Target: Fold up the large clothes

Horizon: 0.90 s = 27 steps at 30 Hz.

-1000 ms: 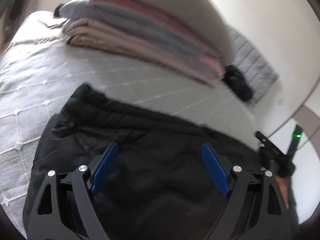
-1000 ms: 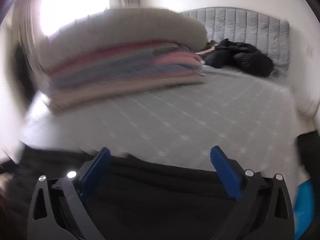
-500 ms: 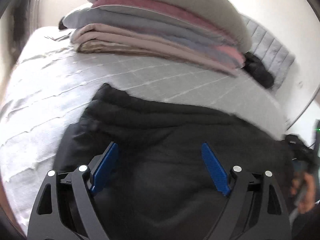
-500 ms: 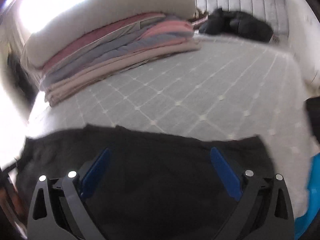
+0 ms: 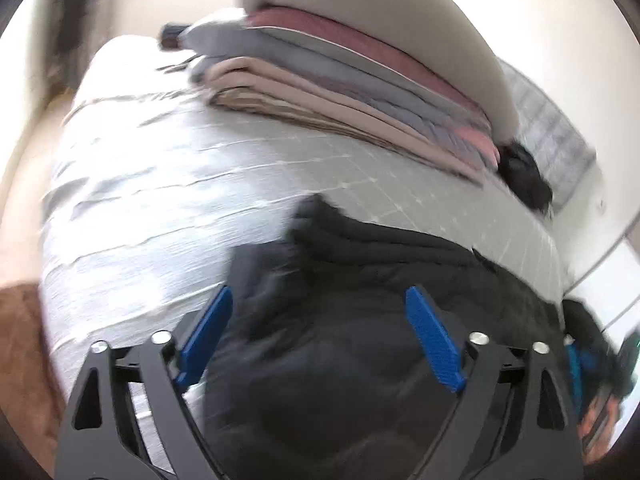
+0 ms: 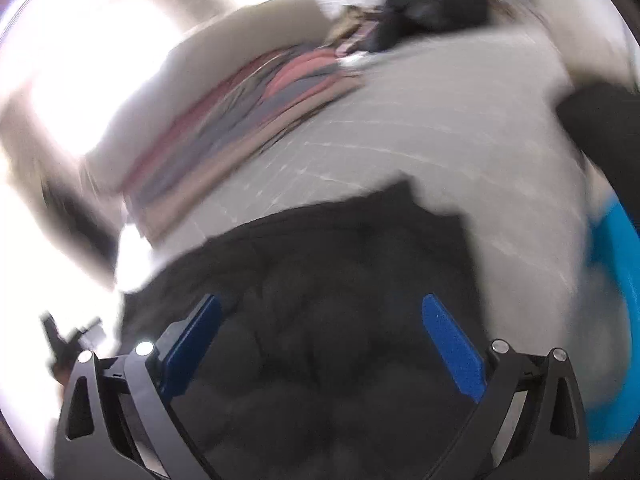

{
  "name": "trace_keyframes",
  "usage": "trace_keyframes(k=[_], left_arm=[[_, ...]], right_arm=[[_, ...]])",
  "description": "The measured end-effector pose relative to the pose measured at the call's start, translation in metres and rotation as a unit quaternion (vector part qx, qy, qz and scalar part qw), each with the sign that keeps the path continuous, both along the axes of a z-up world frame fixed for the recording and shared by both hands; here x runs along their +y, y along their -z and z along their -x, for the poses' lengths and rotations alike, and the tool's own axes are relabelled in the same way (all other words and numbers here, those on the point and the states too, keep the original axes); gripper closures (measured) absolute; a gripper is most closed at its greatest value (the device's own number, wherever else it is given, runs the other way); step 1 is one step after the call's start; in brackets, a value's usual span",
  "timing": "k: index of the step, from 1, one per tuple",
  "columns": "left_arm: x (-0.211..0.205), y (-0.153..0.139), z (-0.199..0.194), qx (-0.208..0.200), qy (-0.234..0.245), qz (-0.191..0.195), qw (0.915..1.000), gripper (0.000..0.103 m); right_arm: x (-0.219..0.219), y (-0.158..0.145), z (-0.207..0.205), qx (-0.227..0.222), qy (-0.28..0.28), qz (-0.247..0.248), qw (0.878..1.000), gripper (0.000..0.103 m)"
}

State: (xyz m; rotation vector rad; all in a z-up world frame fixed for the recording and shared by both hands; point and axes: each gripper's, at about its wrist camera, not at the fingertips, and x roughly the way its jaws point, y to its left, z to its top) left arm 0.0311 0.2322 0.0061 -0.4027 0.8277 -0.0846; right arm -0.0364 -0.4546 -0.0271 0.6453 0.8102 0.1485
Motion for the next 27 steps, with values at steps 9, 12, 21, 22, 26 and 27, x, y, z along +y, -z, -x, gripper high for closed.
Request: trace_keyframes(k=[9, 12, 21, 22, 26, 27], left_arm=[[0.095, 0.065, 0.064, 0.146, -0.031, 0.196, 0.9692, 0.015], [0.101, 0.071, 0.091, 0.149, -0.032, 0.220, 0.9635, 0.015], [0.080, 0.082, 0.120, 0.166, 0.016, 0.282, 0.9446, 0.015], [0.074, 0.083, 0.118, 0.170, 0.021, 0.276, 0.9460, 0.015], [0.054, 0.083, 0.107, 0.173, 0.030, 0.265, 0.9481, 0.015], [0.049, 0.083, 0.105, 0.171, 0.036, 0.272, 0.9461, 0.015]], right_arm=[[-0.077, 0.083, 0.099, 0.071, 0.050, -0.241, 0.967, 0.006], [-0.058, 0.092, 0.104, 0.063, 0.026, -0.287, 0.956, 0.006], [-0.024, 0.102, 0.091, 0.061, -0.002, -0.349, 0.935, 0.006], [-0.023, 0.104, 0.091, 0.060, -0.002, -0.356, 0.932, 0.006], [-0.015, 0.109, 0.089, 0.053, -0.002, -0.370, 0.927, 0.006], [-0.013, 0.111, 0.087, 0.057, -0.002, -0.371, 0.927, 0.006]])
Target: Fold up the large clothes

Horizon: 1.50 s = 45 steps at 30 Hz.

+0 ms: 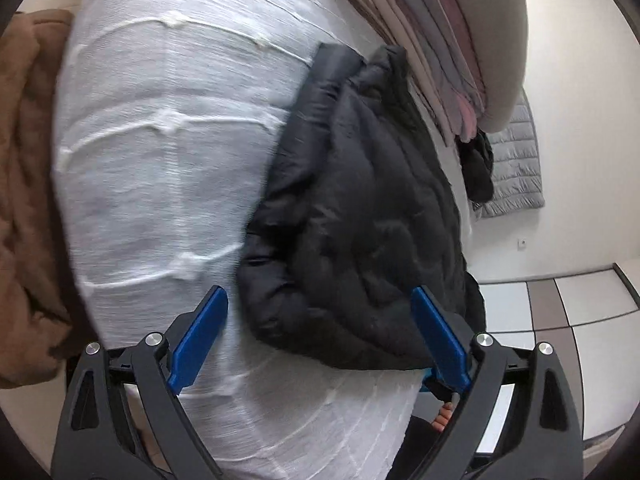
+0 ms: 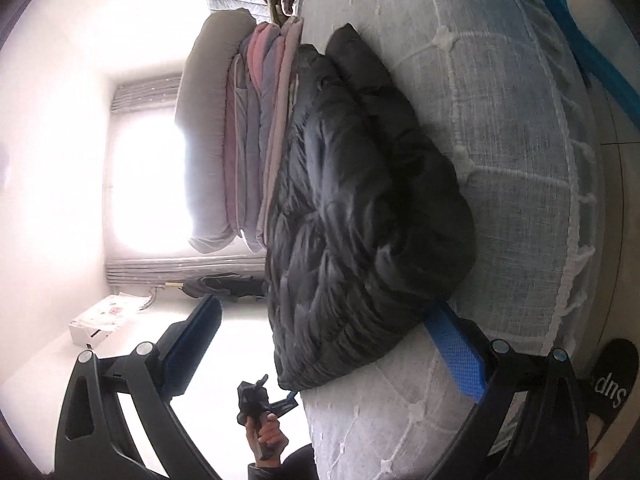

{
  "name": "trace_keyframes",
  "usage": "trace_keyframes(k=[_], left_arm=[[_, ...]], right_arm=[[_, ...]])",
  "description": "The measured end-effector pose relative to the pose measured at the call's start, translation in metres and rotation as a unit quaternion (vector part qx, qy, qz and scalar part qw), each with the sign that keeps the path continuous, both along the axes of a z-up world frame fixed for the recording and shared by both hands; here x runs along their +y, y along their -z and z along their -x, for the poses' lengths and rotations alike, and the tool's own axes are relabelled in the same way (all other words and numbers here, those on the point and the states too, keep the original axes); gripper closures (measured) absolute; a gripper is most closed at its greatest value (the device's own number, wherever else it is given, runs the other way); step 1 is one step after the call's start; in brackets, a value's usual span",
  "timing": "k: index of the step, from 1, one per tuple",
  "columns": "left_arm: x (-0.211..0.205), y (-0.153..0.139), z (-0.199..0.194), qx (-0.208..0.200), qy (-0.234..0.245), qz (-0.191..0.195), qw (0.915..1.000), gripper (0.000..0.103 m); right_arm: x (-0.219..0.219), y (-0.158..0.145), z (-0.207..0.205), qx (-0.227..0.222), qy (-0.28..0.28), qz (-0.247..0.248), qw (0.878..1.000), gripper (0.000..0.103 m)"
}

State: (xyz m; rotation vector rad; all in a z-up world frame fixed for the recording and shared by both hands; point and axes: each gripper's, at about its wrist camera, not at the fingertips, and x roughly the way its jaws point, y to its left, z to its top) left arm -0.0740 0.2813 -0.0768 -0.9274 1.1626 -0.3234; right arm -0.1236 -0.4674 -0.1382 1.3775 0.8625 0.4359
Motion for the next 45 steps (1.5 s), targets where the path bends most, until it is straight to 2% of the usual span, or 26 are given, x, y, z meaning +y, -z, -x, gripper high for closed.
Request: trace_keyframes(k=[2, 4, 7, 9, 10, 15, 18, 19, 20, 21, 22, 23, 26, 28, 31, 33, 34, 35, 36, 39, 40, 41, 42, 43, 44, 45], left_arm=[[-0.011, -0.005, -0.004, -0.019, 0.006, 0.017, 0.9997, 0.015], [-0.018, -0.009, -0.007, -0.029, 0.005, 0.012, 0.9995, 0.015], [-0.023, -0.003, -0.012, -0.022, -0.004, 0.041, 0.9989, 0.015], [-0.025, 0.002, -0.016, -0.001, -0.013, -0.001, 0.9999, 0.015], [-0.023, 0.006, -0.017, 0.007, -0.021, -0.006, 0.9997, 0.015], [-0.021, 0.014, -0.027, 0.016, -0.034, 0.001, 0.9993, 0.015], [-0.028, 0.016, -0.033, 0.025, -0.031, -0.038, 0.9985, 0.039], [-0.027, 0.016, -0.033, 0.029, -0.032, -0.047, 0.9980, 0.055], [-0.028, 0.018, -0.034, 0.030, -0.029, -0.047, 0.9980, 0.067], [-0.024, 0.017, -0.037, 0.028, -0.027, -0.043, 0.9983, 0.072], [-0.026, 0.013, -0.037, 0.017, -0.023, -0.050, 0.9983, 0.079], [-0.026, 0.009, -0.036, 0.007, -0.016, -0.063, 0.9979, 0.083], [-0.023, 0.001, -0.024, -0.008, -0.002, -0.052, 0.9986, 0.089], [-0.015, -0.006, -0.013, -0.017, 0.000, -0.038, 0.9991, 0.090], [-0.007, -0.007, 0.005, -0.017, 0.017, -0.044, 0.9987, 0.088], [0.001, 0.004, 0.001, 0.007, 0.019, -0.031, 0.9993, 0.079], [0.004, 0.010, -0.001, 0.024, 0.012, -0.019, 0.9995, 0.066], [0.006, 0.016, -0.005, 0.036, 0.007, -0.009, 0.9993, 0.062], [0.007, 0.019, -0.008, 0.039, 0.003, 0.000, 0.9992, 0.061], [0.005, 0.021, -0.014, 0.033, -0.006, -0.003, 0.9994, 0.052], [0.010, 0.021, -0.013, 0.031, -0.010, -0.005, 0.9994, 0.050], [0.008, 0.020, -0.019, 0.027, -0.018, -0.010, 0.9994, 0.050], [0.004, 0.017, -0.020, 0.019, -0.022, -0.016, 0.9995, 0.051], [0.002, 0.014, -0.021, 0.011, -0.023, -0.025, 0.9993, 0.070], [-0.002, 0.010, -0.020, -0.002, -0.015, -0.029, 0.9995, 0.081], [-0.002, 0.005, -0.018, -0.011, -0.009, -0.030, 0.9994, 0.083]], right_arm=[[0.002, 0.002, 0.001, -0.003, 0.001, -0.011, 1.000, 0.006], [0.000, 0.002, 0.009, -0.012, 0.001, -0.011, 1.000, 0.006], [-0.003, 0.007, 0.006, -0.006, 0.005, -0.010, 1.000, 0.006], [-0.007, 0.015, 0.007, -0.001, 0.011, -0.019, 1.000, 0.006], [-0.008, 0.018, 0.008, -0.002, 0.014, -0.029, 0.999, 0.006], [-0.012, 0.024, 0.009, -0.021, 0.037, -0.044, 0.998, 0.006], [-0.012, 0.024, 0.008, -0.021, 0.050, -0.034, 0.998, 0.006], [-0.011, 0.022, 0.008, -0.023, 0.048, -0.026, 0.998, 0.007], [-0.010, 0.019, 0.007, -0.026, 0.048, -0.016, 0.998, 0.017], [-0.008, 0.016, 0.006, -0.031, 0.046, -0.003, 0.998, 0.033], [-0.007, 0.014, 0.006, -0.028, 0.044, 0.007, 0.999, 0.076], [-0.007, 0.014, 0.007, -0.024, 0.045, 0.014, 0.999, 0.082], [-0.005, 0.000, 0.017, -0.043, 0.048, 0.028, 0.998, 0.085], [-0.001, -0.011, 0.031, -0.056, 0.044, 0.029, 0.997, 0.086], [0.004, -0.022, 0.051, -0.062, 0.014, 0.051, 0.997, 0.084], [0.001, -0.015, 0.058, -0.041, 0.002, 0.060, 0.997, 0.068], [-0.005, -0.007, 0.059, -0.033, 0.009, 0.051, 0.998, 0.045], [-0.010, 0.001, 0.060, -0.025, 0.023, 0.036, 0.999, 0.027], [-0.013, 0.005, 0.061, -0.022, 0.037, 0.028, 0.999, 0.025], [-0.018, 0.013, 0.054, -0.032, 0.047, 0.013, 0.998, 0.026], [-0.016, 0.013, 0.049, -0.032, 0.044, 0.018, 0.998, 0.044], [-0.014, 0.011, 0.046, -0.031, 0.039, 0.024, 0.998, 0.068], [-0.014, 0.009, 0.045, -0.031, 0.037, 0.029, 0.998, 0.070], [-0.013, 0.006, 0.045, -0.034, 0.038, 0.038, 0.998, 0.072], [-0.013, 0.001, 0.046, -0.035, 0.037, 0.057, 0.997, 0.074], [-0.007, -0.004, 0.049, -0.033, 0.036, 0.071, 0.996, 0.074]])
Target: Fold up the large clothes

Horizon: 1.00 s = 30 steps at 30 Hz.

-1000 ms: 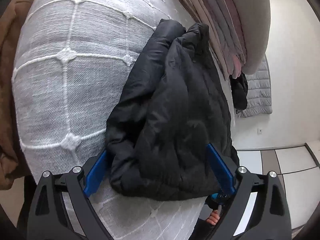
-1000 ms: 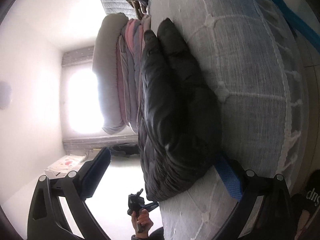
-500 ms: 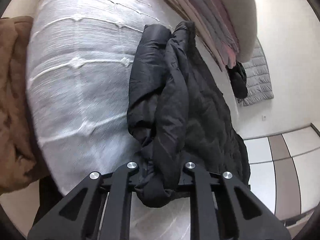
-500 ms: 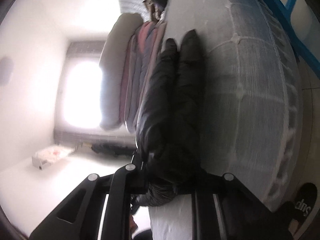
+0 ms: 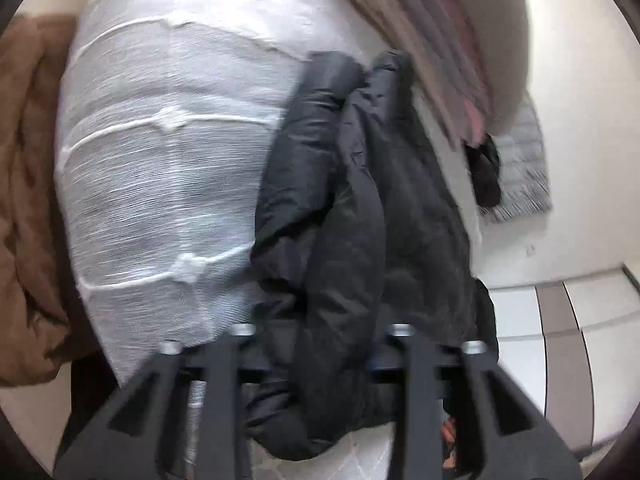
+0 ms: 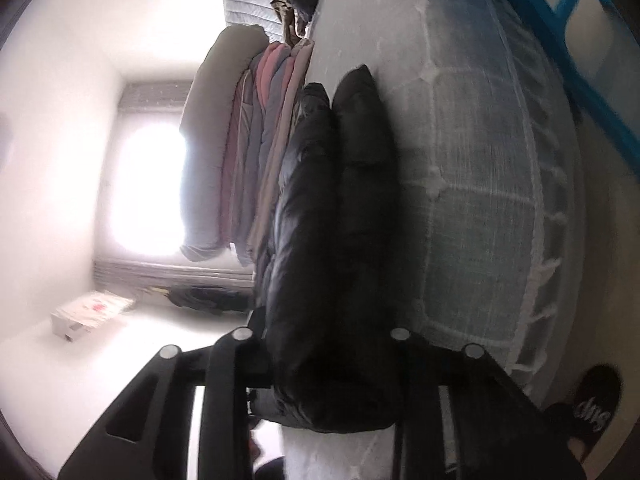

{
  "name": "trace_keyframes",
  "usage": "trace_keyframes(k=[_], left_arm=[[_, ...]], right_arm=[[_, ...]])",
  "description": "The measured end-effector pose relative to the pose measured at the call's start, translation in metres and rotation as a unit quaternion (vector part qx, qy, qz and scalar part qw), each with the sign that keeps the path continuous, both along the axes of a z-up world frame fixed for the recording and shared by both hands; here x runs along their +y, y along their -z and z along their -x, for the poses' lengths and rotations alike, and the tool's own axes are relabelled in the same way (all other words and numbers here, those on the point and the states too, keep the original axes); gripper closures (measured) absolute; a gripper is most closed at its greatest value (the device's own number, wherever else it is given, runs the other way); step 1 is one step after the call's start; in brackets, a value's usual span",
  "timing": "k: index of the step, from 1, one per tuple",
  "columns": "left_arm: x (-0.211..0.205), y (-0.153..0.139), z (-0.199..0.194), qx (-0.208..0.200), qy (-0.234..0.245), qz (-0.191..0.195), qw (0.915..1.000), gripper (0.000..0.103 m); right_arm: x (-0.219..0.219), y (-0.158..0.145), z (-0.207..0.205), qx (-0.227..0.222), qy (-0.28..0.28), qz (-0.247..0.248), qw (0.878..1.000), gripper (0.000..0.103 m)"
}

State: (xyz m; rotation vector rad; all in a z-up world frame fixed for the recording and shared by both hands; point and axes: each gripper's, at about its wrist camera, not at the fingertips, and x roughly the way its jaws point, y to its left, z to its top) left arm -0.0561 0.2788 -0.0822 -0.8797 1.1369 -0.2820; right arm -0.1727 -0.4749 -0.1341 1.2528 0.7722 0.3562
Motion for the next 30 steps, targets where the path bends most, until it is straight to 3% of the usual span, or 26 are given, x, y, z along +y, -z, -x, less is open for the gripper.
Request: trace_keyframes(k=[1, 3, 4, 5, 6, 8, 9, 12, 14, 18, 20, 23, 24, 26, 27, 28, 29, 30], left_arm=[[-0.001, -0.002, 0.000, -0.005, 0.006, -0.007, 0.9999, 0.085], [-0.003, -0.003, 0.000, 0.000, 0.012, -0.010, 0.9999, 0.085], [-0.003, -0.004, 0.000, 0.000, 0.016, -0.013, 0.9998, 0.083], [-0.002, -0.005, 0.001, 0.001, 0.016, -0.013, 0.9998, 0.079], [0.004, -0.005, 0.008, 0.005, 0.013, -0.012, 0.9998, 0.077], [0.008, -0.001, 0.008, 0.023, 0.003, -0.009, 0.9997, 0.058], [0.011, 0.001, 0.008, 0.029, -0.002, -0.009, 0.9995, 0.056], [0.008, 0.001, 0.006, 0.027, -0.007, -0.008, 0.9996, 0.050], [0.006, 0.002, 0.008, 0.027, -0.011, -0.008, 0.9995, 0.049], [-0.001, 0.005, 0.006, 0.028, -0.017, 0.000, 0.9995, 0.049], [0.005, 0.010, 0.008, 0.033, -0.025, 0.011, 0.9991, 0.049], [0.013, 0.014, 0.008, 0.035, -0.036, 0.026, 0.9984, 0.042], [0.012, 0.014, 0.007, 0.034, -0.037, 0.023, 0.9985, 0.042], [0.007, 0.011, 0.005, 0.032, -0.032, 0.007, 0.9990, 0.042], [0.005, 0.010, 0.005, 0.029, -0.029, 0.003, 0.9992, 0.042], [0.004, 0.008, 0.004, 0.024, -0.026, -0.001, 0.9994, 0.046], [0.002, 0.007, 0.004, 0.019, -0.021, -0.002, 0.9996, 0.060], [0.002, 0.006, 0.003, 0.017, -0.017, 0.001, 0.9997, 0.064]], right_arm=[[0.003, -0.004, 0.002, 0.009, -0.005, 0.028, 1.000, 0.074], [0.002, -0.010, 0.006, 0.034, 0.001, 0.082, 0.996, 0.055], [-0.001, -0.019, 0.013, 0.048, 0.025, 0.131, 0.990, 0.031], [-0.004, -0.030, 0.019, 0.058, 0.050, 0.176, 0.981, 0.023], [-0.009, -0.047, 0.028, 0.059, 0.088, 0.233, 0.967, 0.023], [-0.012, -0.077, 0.036, 0.046, 0.134, 0.291, 0.946, 0.023], [-0.004, -0.097, 0.032, 0.020, 0.138, 0.313, 0.939, 0.023], [0.059, -0.142, -0.010, -0.046, 0.053, 0.368, 0.927, 0.023], [0.135, -0.157, -0.059, -0.079, -0.052, 0.394, 0.914, 0.023], [0.258, -0.137, -0.141, -0.082, -0.188, 0.418, 0.885, 0.023], [0.304, -0.110, -0.177, -0.062, -0.220, 0.445, 0.866, 0.023], [0.335, -0.061, -0.214, -0.012, -0.233, 0.495, 0.837, 0.014], [0.337, -0.053, -0.219, -0.009, -0.233, 0.502, 0.833, 0.014], [0.336, -0.057, -0.221, 0.001, -0.236, 0.493, 0.838, 0.014], [0.329, -0.065, -0.216, -0.002, -0.241, 0.471, 0.849, 0.014], [0.322, -0.074, -0.212, -0.011, -0.242, 0.452, 0.859, 0.014], [0.306, -0.087, -0.199, -0.026, -0.233, 0.432, 0.871, 0.014], [0.298, -0.099, -0.189, -0.038, -0.220, 0.422, 0.879, 0.014]])
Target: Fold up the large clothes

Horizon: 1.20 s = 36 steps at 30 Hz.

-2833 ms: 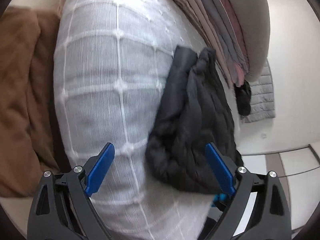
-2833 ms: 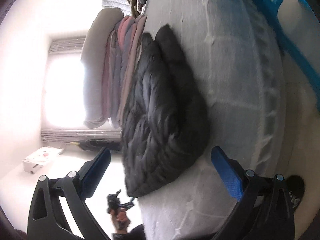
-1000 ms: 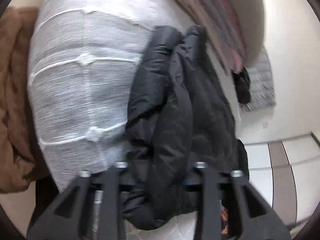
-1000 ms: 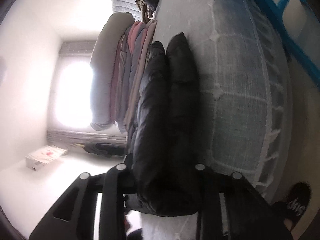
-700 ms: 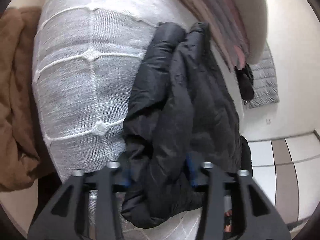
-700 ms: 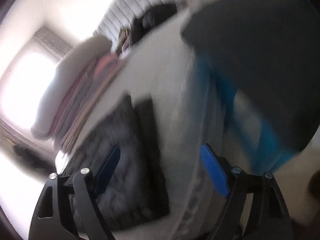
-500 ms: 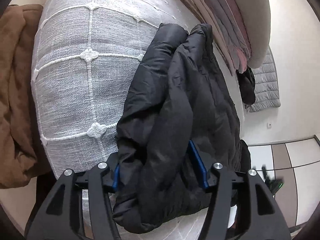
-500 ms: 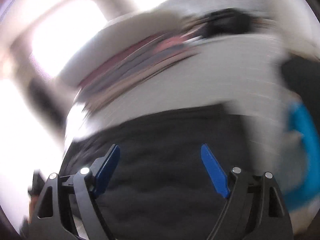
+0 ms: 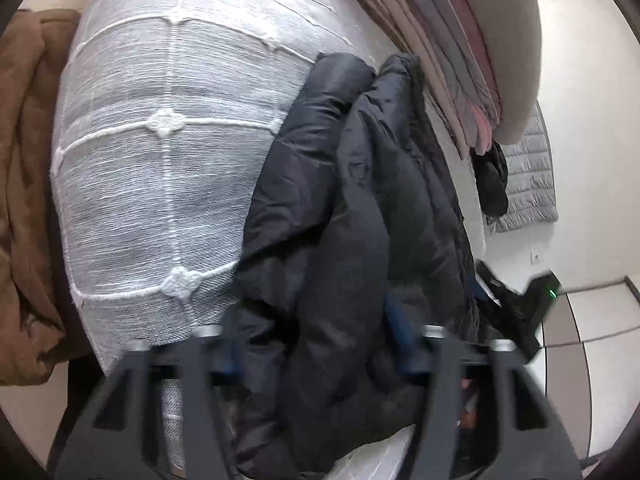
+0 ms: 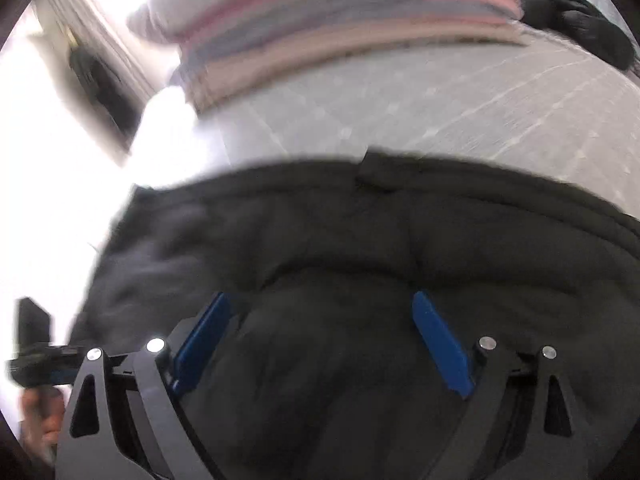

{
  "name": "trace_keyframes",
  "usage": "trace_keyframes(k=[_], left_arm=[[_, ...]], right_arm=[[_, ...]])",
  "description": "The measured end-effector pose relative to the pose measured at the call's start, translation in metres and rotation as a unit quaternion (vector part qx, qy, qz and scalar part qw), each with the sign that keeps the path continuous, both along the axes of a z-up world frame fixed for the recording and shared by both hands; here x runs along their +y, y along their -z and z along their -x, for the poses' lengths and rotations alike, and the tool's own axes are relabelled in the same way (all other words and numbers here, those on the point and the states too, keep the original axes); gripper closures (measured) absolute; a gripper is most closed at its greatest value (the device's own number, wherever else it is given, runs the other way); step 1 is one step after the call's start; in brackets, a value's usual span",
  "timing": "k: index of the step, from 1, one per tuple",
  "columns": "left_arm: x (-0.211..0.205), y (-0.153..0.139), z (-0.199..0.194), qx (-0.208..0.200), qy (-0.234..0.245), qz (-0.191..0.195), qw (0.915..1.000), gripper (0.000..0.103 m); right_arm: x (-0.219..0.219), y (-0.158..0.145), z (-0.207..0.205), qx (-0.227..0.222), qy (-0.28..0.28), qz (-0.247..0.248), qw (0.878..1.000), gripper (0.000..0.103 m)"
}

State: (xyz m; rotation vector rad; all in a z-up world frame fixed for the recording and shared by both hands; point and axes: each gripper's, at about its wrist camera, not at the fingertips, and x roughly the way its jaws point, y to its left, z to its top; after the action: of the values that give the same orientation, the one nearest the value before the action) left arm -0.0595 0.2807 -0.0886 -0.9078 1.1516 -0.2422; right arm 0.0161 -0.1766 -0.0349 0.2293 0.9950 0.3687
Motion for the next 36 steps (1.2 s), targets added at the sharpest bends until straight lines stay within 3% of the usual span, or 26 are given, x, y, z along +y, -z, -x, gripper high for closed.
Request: trace_keyframes(k=[2, 5, 8, 10, 13, 17, 18, 21, 22, 24, 25, 29, 32, 36], left_arm=[[0.000, -0.002, -0.001, -0.005, 0.001, 0.003, 1.0000, 0.071], [0.002, -0.003, -0.001, -0.009, 0.003, 0.002, 1.0000, 0.072], [0.003, -0.004, 0.000, -0.014, 0.002, 0.001, 0.9999, 0.076], [0.004, -0.004, 0.001, -0.020, 0.002, -0.002, 0.9998, 0.078], [0.001, -0.007, 0.001, -0.025, -0.004, 0.001, 0.9997, 0.081], [0.002, -0.006, 0.002, -0.026, -0.004, -0.001, 0.9997, 0.082], [0.002, -0.006, 0.003, -0.024, -0.005, 0.002, 0.9997, 0.082], [0.008, 0.004, 0.005, -0.004, -0.014, 0.021, 0.9997, 0.075], [0.008, 0.005, 0.006, -0.003, -0.017, 0.025, 0.9995, 0.076], [0.007, 0.000, 0.008, -0.017, -0.015, 0.013, 0.9997, 0.079], [0.005, -0.002, 0.009, -0.023, -0.013, 0.006, 0.9996, 0.081], [0.006, -0.018, 0.009, -0.057, -0.008, 0.007, 0.9983, 0.089], [0.018, -0.039, 0.012, -0.102, -0.024, 0.024, 0.9942, 0.091], [0.034, -0.041, 0.018, -0.096, -0.050, 0.013, 0.9940, 0.091]], right_arm=[[-0.032, -0.019, 0.011, -0.018, 0.025, -0.027, 0.999, 0.014], [-0.133, -0.040, 0.060, -0.026, 0.108, -0.072, 0.991, 0.014], [-0.213, -0.034, 0.093, -0.005, 0.185, -0.117, 0.976, 0.014], [-0.237, -0.031, 0.112, 0.003, 0.200, -0.112, 0.973, 0.014], [-0.229, -0.032, 0.122, 0.002, 0.175, -0.103, 0.979, 0.014], [-0.211, -0.033, 0.120, -0.017, 0.154, -0.150, 0.977, 0.014], [-0.186, -0.033, 0.110, -0.015, 0.131, -0.153, 0.979, 0.014], [-0.114, -0.034, 0.087, -0.016, 0.068, -0.083, 0.994, 0.014], [-0.081, -0.034, 0.079, -0.020, 0.051, -0.021, 0.998, 0.014], [-0.050, -0.033, 0.075, -0.034, 0.048, 0.059, 0.997, 0.014], [-0.044, -0.033, 0.077, -0.040, 0.054, 0.075, 0.995, 0.014], [-0.056, -0.023, 0.106, -0.039, 0.109, 0.094, 0.989, 0.014], [-0.053, 0.025, 0.103, 0.049, 0.086, 0.092, 0.991, 0.013], [-0.033, 0.002, 0.110, 0.003, 0.076, 0.080, 0.994, 0.014]])
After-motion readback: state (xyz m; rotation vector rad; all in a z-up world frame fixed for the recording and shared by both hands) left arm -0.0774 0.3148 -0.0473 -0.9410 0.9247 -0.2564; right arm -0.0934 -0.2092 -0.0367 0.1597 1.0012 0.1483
